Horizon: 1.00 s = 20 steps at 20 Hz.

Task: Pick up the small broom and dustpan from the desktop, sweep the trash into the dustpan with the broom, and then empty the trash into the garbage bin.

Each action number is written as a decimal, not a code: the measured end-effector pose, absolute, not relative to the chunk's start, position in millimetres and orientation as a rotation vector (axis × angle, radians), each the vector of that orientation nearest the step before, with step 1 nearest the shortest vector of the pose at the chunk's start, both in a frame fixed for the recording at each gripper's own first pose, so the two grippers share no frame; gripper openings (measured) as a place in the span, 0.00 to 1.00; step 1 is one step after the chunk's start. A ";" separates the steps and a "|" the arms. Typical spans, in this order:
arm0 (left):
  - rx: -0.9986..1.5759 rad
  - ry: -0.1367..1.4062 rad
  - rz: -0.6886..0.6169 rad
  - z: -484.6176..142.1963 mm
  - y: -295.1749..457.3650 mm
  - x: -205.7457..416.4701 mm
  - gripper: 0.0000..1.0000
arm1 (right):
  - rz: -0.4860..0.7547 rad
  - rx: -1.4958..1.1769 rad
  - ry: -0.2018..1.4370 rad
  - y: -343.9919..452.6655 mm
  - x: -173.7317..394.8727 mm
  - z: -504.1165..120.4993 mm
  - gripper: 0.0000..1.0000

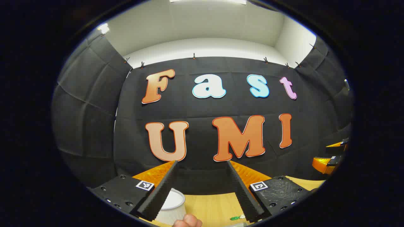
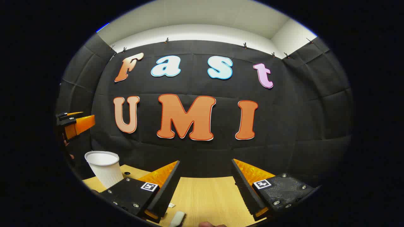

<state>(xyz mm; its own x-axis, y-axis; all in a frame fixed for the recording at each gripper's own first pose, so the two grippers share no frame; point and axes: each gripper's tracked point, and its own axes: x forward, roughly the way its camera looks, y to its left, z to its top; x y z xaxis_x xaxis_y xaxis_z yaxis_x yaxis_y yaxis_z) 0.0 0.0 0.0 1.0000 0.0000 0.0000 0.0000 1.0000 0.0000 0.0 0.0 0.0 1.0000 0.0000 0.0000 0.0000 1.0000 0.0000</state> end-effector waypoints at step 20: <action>-0.145 0.103 -0.052 -22.8 -36.1 -68.1 0.95 | 0.072 -0.034 0.045 8.2 -28.7 -18.6 0.94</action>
